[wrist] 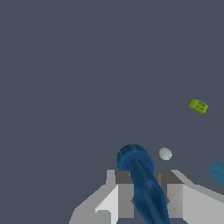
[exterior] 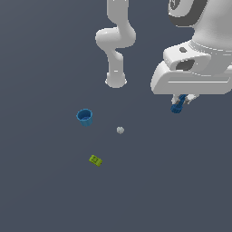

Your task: Pick up a designated object from a clutter of objects.

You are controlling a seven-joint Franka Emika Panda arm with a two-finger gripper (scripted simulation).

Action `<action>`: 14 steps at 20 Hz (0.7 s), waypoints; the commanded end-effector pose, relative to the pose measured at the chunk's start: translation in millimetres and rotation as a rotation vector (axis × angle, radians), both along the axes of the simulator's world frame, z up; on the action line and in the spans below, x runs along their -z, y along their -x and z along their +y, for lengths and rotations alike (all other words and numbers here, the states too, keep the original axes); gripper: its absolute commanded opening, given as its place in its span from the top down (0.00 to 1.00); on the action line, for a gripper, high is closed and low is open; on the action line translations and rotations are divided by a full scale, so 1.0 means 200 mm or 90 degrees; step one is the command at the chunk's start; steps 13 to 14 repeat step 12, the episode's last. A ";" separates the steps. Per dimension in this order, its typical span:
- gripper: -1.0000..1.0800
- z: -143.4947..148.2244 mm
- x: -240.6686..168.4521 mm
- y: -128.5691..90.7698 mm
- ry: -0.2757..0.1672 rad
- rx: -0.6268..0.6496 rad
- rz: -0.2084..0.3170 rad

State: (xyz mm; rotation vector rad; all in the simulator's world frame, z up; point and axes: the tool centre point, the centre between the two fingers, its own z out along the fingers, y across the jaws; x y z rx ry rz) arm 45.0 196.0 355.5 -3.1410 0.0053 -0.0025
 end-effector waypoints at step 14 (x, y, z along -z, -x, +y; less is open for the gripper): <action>1.00 0.00 -0.26 0.02 0.000 0.000 0.001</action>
